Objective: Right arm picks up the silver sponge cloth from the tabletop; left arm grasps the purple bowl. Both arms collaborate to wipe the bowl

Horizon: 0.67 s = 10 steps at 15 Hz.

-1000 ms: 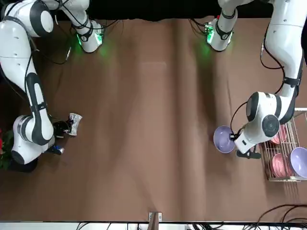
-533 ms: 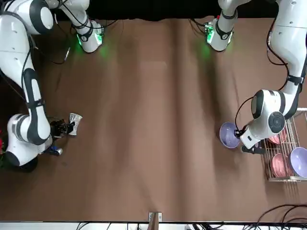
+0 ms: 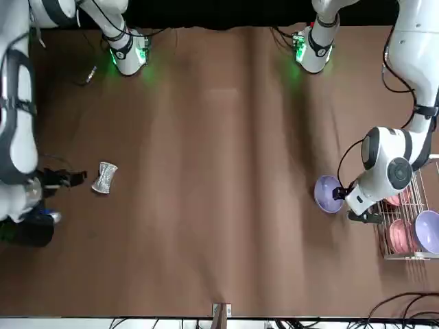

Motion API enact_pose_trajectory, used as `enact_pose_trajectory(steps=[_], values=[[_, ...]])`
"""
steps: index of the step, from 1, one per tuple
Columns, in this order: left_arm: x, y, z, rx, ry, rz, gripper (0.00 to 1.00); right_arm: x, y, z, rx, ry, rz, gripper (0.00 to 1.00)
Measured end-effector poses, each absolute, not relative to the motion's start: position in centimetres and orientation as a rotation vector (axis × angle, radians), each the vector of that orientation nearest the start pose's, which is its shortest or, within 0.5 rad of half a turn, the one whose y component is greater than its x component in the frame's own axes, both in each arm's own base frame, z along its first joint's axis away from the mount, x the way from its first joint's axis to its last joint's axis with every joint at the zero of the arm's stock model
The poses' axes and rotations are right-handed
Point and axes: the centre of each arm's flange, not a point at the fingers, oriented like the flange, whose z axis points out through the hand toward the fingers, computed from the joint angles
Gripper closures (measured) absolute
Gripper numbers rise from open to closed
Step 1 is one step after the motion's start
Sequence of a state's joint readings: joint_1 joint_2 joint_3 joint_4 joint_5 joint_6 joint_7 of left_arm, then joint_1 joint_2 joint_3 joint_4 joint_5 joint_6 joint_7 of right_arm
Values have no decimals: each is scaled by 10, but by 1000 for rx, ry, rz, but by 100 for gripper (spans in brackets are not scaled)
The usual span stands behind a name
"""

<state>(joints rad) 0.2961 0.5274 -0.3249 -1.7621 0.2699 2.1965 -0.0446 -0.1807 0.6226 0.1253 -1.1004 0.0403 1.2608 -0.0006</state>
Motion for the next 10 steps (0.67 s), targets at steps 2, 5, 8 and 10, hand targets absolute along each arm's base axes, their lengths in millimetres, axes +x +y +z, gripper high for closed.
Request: enact_pose_trajectory(steps=[2,5,8,10], values=[[667,2,328,-3066,174,88,0,664,-58,479,-2996,75,581,0],[675,-14,425,-3044,182,6,0,646,-59,547,-3095,73,438,0],[657,-38,498,-3013,209,-43,0,621,-52,613,-3135,70,277,0],[642,-49,526,-3008,216,-37,0,603,-48,650,-3151,70,185,0]])
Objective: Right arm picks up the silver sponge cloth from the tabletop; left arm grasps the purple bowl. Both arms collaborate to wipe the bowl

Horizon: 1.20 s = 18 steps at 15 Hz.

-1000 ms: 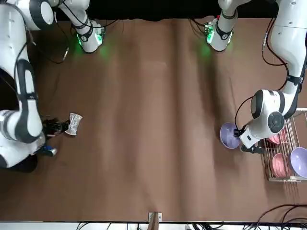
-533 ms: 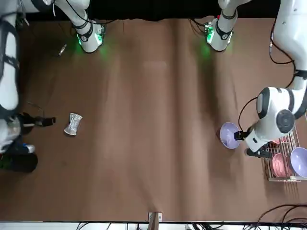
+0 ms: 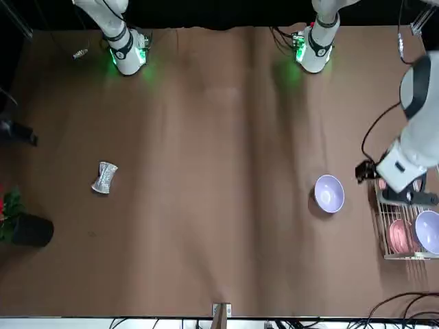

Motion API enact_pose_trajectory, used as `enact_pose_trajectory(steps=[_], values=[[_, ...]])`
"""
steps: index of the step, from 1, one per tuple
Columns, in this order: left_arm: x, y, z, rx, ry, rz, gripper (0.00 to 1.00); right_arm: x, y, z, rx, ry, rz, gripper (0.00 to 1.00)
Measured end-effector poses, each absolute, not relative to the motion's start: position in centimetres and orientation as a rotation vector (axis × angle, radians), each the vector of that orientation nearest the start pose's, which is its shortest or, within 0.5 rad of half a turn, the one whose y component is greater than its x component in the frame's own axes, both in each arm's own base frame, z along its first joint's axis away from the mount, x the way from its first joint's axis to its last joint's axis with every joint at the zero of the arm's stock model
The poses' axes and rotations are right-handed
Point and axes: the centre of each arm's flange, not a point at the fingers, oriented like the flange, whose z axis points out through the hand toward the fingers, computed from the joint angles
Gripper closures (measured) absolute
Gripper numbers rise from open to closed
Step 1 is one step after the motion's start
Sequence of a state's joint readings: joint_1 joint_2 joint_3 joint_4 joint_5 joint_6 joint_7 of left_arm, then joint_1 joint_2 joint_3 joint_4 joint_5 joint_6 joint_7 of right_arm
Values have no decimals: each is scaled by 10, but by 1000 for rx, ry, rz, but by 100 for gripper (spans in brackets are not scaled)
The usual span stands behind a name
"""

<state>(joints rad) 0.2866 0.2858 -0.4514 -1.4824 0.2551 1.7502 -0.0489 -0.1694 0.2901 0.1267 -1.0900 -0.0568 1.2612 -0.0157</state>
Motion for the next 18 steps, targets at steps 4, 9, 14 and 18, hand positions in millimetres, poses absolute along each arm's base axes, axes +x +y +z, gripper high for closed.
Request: enact_pose_trajectory(steps=[4,9,14,18], values=[[623,-71,568,-3116,209,-30,0,564,-34,695,-3181,53,8,0],[613,-71,585,-3121,134,-24,0,552,-27,648,-3206,-38,7,0],[611,-54,592,-3141,1,-33,0,537,-40,659,-3209,-81,17,0],[596,-71,589,-3112,4,-12,0,537,-38,657,-3208,-83,27,0]])
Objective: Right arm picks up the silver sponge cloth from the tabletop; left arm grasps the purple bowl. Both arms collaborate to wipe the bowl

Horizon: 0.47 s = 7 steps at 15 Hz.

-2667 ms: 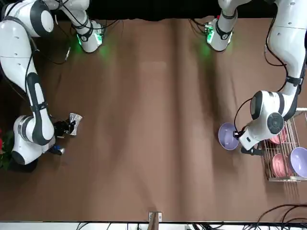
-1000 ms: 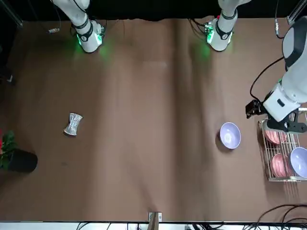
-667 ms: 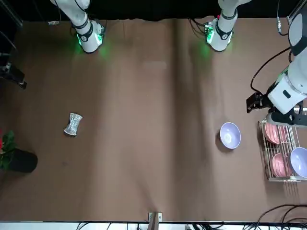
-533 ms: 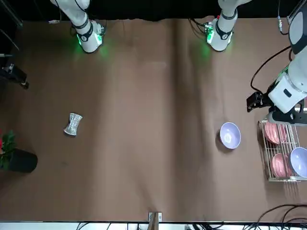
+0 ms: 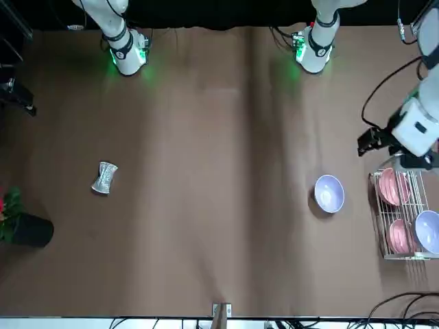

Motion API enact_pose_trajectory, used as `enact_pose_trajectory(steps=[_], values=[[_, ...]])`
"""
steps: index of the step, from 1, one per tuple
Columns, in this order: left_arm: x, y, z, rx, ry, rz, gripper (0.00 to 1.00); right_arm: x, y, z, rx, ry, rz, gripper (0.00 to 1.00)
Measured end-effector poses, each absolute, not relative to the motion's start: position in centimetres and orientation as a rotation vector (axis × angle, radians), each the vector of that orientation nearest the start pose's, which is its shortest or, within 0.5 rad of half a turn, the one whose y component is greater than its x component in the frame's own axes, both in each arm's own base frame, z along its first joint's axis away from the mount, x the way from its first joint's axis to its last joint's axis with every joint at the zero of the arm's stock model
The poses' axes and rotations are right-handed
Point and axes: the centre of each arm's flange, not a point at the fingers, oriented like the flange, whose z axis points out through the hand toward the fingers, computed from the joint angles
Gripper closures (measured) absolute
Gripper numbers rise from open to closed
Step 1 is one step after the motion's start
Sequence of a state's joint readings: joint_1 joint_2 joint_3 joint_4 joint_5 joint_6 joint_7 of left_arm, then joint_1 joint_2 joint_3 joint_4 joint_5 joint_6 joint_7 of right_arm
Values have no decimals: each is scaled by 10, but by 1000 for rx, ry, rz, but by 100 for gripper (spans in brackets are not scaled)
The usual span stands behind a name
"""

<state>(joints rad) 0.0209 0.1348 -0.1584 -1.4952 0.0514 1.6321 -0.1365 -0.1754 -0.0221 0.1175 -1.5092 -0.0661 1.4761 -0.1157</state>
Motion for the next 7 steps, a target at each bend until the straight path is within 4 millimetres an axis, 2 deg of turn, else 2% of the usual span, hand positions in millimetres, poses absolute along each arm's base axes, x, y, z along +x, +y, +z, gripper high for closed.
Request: enact_pose_trajectory(steps=[2,7], values=[[588,-76,589,-3107,15,-23,0,537,-38,655,-3206,-75,33,0],[590,-63,595,-3110,-17,-62,0,537,-42,649,-3161,4,48,0]])
